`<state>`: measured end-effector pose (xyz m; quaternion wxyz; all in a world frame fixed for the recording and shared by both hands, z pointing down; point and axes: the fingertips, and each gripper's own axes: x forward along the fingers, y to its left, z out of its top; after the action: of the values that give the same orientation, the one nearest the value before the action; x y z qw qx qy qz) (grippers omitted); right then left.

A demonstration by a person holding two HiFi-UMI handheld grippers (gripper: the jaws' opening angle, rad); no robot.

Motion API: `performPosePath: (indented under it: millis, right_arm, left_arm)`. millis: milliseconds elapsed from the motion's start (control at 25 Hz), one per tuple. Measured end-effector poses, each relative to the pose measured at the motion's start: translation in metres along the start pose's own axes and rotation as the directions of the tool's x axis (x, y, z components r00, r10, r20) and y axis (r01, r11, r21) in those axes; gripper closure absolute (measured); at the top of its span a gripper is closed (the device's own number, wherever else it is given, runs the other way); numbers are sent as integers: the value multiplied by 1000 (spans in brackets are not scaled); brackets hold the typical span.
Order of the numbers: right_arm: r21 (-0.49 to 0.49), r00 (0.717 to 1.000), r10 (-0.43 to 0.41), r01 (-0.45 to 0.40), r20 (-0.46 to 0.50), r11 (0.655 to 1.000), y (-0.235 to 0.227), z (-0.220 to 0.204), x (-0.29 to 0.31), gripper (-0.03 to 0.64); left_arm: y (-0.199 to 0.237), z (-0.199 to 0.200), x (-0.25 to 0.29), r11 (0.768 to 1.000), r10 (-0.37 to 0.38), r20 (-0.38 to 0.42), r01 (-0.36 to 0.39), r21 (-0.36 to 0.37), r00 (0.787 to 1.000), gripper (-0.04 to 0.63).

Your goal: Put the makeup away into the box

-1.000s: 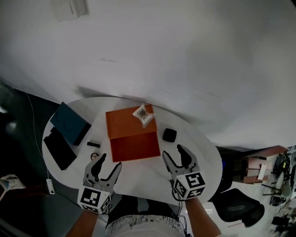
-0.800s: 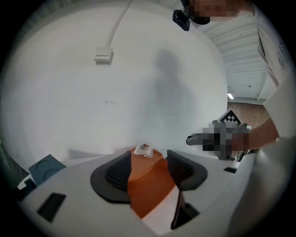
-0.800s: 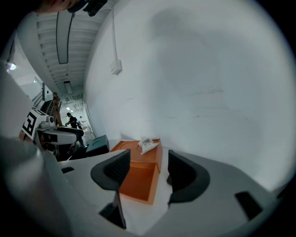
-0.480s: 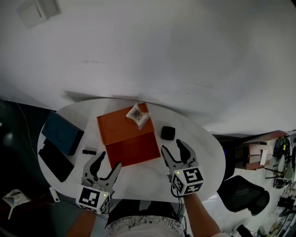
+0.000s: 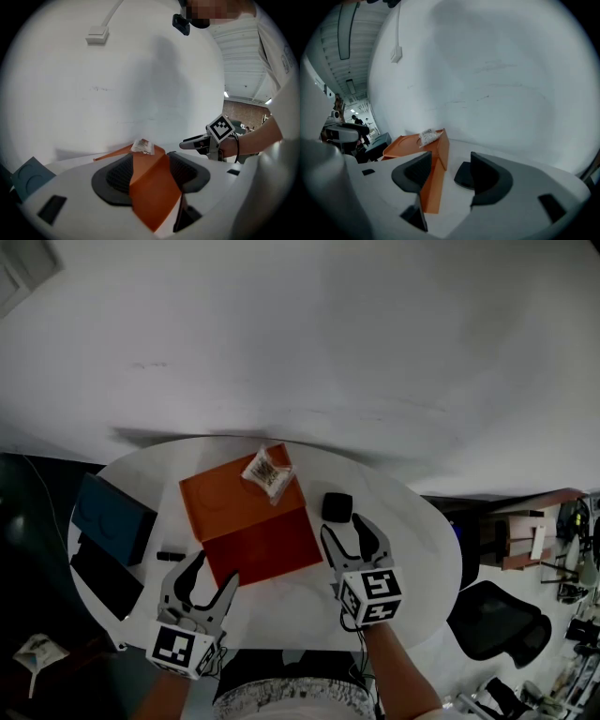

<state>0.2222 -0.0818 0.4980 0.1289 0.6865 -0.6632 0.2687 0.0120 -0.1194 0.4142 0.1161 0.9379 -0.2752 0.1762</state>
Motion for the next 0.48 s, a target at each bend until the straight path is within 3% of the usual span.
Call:
performPosePath:
  millis: [480]
  right_arm:
    - [29, 997, -52, 54, -55, 998, -22, -21, 36, 336]
  left_arm:
    - [4, -6, 16, 1000, -13, -36, 13, -13, 999, 336]
